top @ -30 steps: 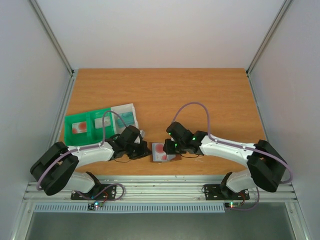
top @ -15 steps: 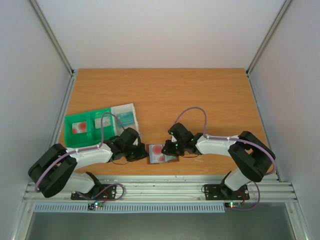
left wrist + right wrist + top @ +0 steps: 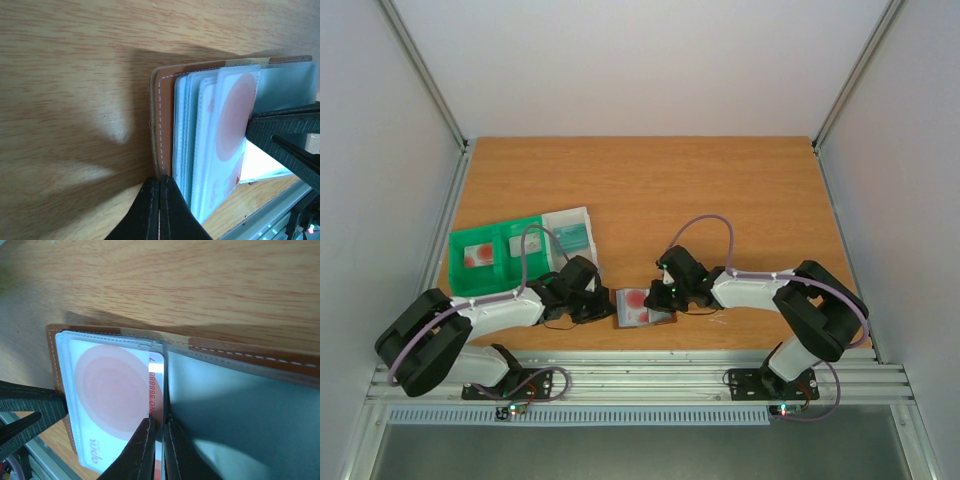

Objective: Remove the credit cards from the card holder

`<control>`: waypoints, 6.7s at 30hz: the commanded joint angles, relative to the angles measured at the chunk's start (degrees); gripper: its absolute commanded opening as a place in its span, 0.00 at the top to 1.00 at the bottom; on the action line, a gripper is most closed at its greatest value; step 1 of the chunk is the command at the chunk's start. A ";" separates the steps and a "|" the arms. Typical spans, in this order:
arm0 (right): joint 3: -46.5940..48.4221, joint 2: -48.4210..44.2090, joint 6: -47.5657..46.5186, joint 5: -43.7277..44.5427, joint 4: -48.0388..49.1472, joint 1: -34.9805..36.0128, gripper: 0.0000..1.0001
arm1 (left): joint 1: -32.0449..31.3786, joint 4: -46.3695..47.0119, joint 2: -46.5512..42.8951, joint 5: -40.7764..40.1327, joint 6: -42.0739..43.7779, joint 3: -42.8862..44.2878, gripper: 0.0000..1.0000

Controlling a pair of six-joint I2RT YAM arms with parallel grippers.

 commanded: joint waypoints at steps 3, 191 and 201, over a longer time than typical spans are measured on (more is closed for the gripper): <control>-1.98 -1.89 -2.24 2.34 -2.95 -1.70 0.95 | -0.17 -2.42 -1.64 -2.04 1.49 -0.77 1.00; 23.57 -22.24 -32.78 -36.08 -41.85 -3.60 0.65 | -0.50 -5.98 -20.68 39.36 15.86 13.54 1.00; 21.81 -24.31 -32.52 -37.64 -40.14 -3.63 0.79 | -0.50 -0.22 -20.24 41.39 14.02 13.71 1.00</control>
